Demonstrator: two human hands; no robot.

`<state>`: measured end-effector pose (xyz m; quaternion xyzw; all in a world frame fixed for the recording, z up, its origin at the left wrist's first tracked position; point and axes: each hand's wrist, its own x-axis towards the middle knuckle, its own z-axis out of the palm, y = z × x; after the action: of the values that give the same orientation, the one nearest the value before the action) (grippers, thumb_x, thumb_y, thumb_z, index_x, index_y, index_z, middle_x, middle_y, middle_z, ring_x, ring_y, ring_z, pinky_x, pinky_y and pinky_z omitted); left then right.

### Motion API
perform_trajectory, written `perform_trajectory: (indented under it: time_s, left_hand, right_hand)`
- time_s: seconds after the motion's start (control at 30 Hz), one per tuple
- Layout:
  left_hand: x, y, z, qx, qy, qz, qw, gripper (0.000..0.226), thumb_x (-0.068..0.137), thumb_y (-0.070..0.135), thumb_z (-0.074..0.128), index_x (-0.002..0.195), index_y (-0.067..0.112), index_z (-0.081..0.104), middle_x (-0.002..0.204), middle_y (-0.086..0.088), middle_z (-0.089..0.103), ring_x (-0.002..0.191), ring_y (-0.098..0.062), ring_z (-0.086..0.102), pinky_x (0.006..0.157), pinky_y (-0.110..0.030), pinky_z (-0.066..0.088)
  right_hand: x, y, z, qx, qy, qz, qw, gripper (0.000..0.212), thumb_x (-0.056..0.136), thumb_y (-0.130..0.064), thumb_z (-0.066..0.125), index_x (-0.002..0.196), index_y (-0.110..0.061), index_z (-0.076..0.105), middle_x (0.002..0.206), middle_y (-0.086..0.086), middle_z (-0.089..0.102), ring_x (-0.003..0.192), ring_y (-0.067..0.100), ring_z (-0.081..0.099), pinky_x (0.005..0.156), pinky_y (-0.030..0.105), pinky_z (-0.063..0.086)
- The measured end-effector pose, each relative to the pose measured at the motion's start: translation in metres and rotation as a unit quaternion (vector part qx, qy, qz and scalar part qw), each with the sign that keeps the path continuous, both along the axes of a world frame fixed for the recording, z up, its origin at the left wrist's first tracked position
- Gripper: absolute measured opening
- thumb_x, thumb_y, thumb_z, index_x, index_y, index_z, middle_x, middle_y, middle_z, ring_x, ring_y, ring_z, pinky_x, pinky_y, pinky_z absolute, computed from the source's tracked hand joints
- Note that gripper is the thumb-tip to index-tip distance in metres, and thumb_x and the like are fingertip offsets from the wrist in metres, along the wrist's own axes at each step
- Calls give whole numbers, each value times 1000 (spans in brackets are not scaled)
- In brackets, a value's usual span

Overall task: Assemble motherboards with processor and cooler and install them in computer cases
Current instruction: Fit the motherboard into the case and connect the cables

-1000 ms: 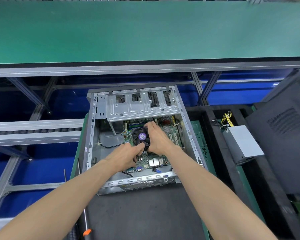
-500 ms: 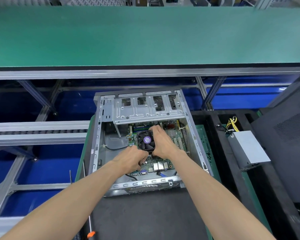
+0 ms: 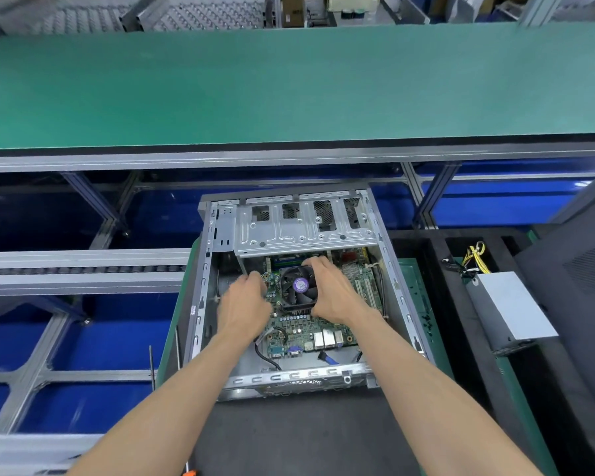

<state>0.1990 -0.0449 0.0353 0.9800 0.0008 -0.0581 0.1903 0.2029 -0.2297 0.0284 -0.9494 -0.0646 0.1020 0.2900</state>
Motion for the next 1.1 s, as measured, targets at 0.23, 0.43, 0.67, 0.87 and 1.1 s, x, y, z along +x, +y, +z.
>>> perform_trajectory:
  time_s: [0.23, 0.43, 0.67, 0.87, 1.1]
  left_hand:
    - [-24, -27, 23, -132, 179, -374, 901, 30, 81, 17, 53, 92, 21, 80, 91, 11, 77, 81, -5, 68, 79, -22, 54]
    - [-28, -65, -9, 19, 414, -394, 821, 50, 100, 39, 32, 136, 12, 53, 150, -3, 49, 136, -26, 46, 116, -47, 34]
    - [-28, -71, -16, 65, 445, -397, 800, 57, 101, 47, 29, 150, 21, 43, 161, 1, 35, 145, -25, 36, 117, -46, 32]
    - [-25, -50, -3, -49, 378, -324, 866, 45, 89, 57, 54, 69, 17, 59, 75, -3, 59, 66, -20, 50, 67, -36, 41]
    - [-8, -13, 18, -249, 249, -234, 906, 35, 72, 28, 86, 66, 21, 52, 56, 7, 48, 55, -13, 41, 60, -28, 36]
  right_hand:
    - [2, 0, -1, 19, -23, -17, 999, 86, 71, -7, 85, 143, -12, 40, 131, 8, 49, 118, 27, 51, 96, 35, 46]
    - [0, -1, -1, 18, -14, -17, 1000, 95, 67, 1, 85, 147, -13, 36, 136, 8, 47, 123, 27, 50, 99, 34, 45]
    - [0, -2, 0, 11, -7, -8, 1000, 93, 68, 2, 84, 146, -11, 36, 138, 8, 47, 124, 26, 49, 102, 35, 46]
    - [0, -3, -2, 11, -5, -2, 1000, 91, 67, -1, 87, 143, -11, 39, 135, 7, 48, 121, 25, 51, 98, 32, 46]
    - [0, -2, -7, 6, -14, -6, 1000, 79, 71, -3, 83, 139, -12, 43, 133, 4, 49, 114, 24, 55, 85, 25, 41]
